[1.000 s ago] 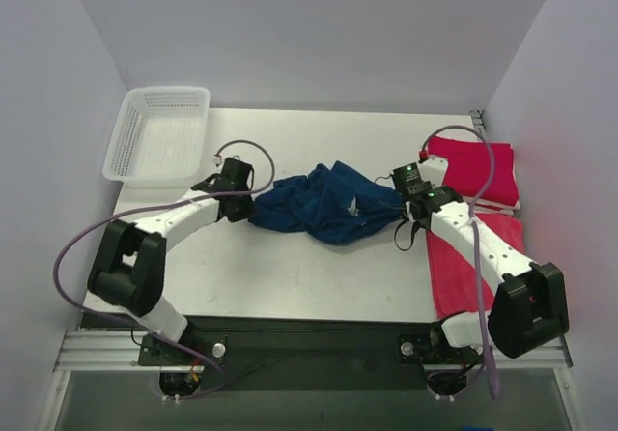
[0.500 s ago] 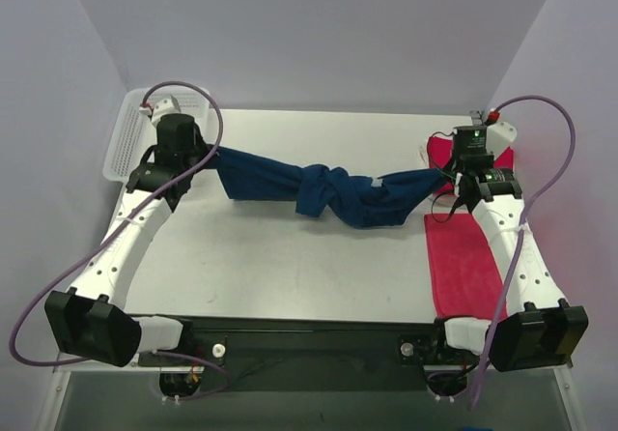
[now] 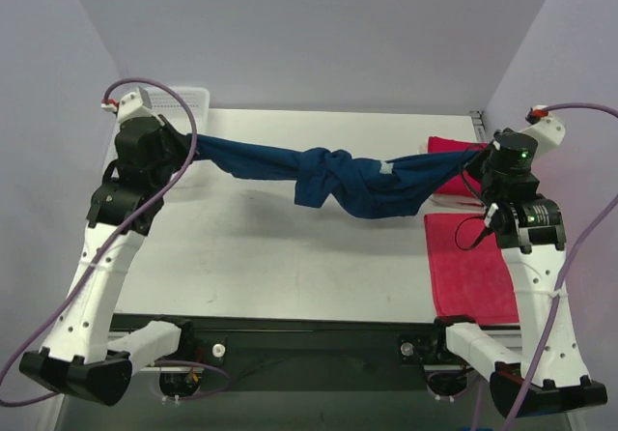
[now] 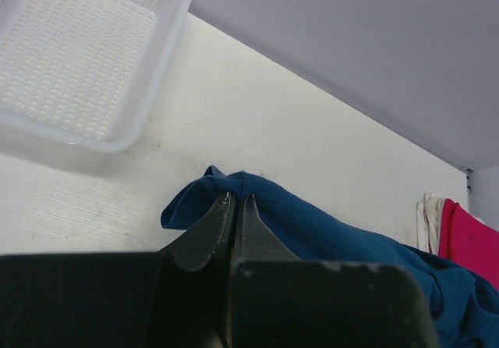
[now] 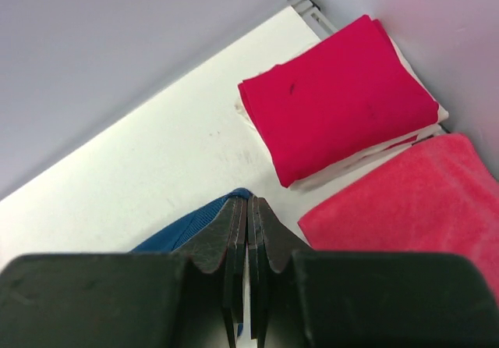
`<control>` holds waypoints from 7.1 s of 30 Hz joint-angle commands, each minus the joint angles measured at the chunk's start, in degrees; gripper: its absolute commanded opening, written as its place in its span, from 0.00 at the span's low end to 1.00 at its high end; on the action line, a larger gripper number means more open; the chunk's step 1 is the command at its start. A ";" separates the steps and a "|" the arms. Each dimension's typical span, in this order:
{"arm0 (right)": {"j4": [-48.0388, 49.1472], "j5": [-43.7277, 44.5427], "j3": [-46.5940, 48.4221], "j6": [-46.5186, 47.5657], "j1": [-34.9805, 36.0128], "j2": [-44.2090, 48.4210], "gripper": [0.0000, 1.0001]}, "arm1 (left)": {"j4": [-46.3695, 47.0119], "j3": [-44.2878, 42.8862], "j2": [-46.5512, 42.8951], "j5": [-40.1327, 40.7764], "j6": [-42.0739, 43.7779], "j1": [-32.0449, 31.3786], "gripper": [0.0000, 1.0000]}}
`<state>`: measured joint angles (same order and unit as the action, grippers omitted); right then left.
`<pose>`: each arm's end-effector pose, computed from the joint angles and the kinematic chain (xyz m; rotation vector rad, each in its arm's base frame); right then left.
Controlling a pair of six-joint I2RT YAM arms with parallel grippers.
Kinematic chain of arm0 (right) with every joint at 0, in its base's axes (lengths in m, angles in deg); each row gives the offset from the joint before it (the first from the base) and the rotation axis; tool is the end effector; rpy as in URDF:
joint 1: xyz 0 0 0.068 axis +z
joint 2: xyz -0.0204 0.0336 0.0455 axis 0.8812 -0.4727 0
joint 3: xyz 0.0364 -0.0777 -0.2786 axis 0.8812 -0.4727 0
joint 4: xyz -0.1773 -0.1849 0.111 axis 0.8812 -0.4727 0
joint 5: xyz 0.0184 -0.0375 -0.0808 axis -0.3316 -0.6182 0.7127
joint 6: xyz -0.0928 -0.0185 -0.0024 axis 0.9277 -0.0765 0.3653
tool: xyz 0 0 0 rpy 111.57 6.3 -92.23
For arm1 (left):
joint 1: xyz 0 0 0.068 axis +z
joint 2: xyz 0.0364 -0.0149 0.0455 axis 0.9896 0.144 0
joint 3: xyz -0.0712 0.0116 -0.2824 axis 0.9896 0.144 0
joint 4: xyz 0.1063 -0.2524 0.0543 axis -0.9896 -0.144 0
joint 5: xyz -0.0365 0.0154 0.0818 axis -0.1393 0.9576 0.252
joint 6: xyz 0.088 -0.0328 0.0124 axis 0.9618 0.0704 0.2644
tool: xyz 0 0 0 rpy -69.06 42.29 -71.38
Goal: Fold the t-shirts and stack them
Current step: Flatten out the tshirt
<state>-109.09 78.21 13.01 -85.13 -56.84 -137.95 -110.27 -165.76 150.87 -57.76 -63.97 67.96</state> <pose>0.2578 -0.0065 0.4679 0.5925 1.6238 0.1326 0.2878 -0.0456 0.4379 -0.5383 1.8389 -0.3000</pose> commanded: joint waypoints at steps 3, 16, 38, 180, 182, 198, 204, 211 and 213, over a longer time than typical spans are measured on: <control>0.87 2.64 4.62 0.98 -0.38 2.74 0.00 | -0.57 -1.39 -6.56 3.21 2.61 0.75 0.00; 7.20 -1.22 8.83 -0.34 -1.87 -30.99 0.00 | 9.80 17.14 11.61 -8.82 -5.55 0.58 0.00; 7.38 -12.21 4.73 2.49 23.07 -43.24 0.43 | 16.75 14.08 32.63 -2.77 -8.72 1.28 0.00; 6.24 -11.42 2.97 0.45 34.60 -51.85 0.38 | 15.78 12.32 37.47 -6.98 -5.56 5.59 0.00; 6.24 -11.60 2.88 0.37 34.42 -51.67 0.38 | 15.78 12.40 37.56 -6.98 -5.56 5.59 0.00; 6.50 -11.86 3.05 -0.25 33.90 -52.20 0.09 | 15.70 12.49 37.64 -6.98 -5.56 5.67 0.00; 6.50 -12.21 2.96 -0.34 33.98 -50.88 0.07 | 15.70 12.58 37.73 -6.98 -5.56 5.59 0.00; 6.33 -10.90 2.44 -0.25 33.90 -49.65 0.00 | 15.52 12.67 37.65 -6.89 -5.47 5.59 0.00; 6.06 -10.19 2.09 -0.16 33.90 -48.95 0.00 | 15.61 12.58 37.64 -6.63 -5.47 5.67 0.00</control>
<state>-101.52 65.44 15.77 -85.18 -22.50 -191.26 -95.60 -152.21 188.05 -64.97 -70.33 73.21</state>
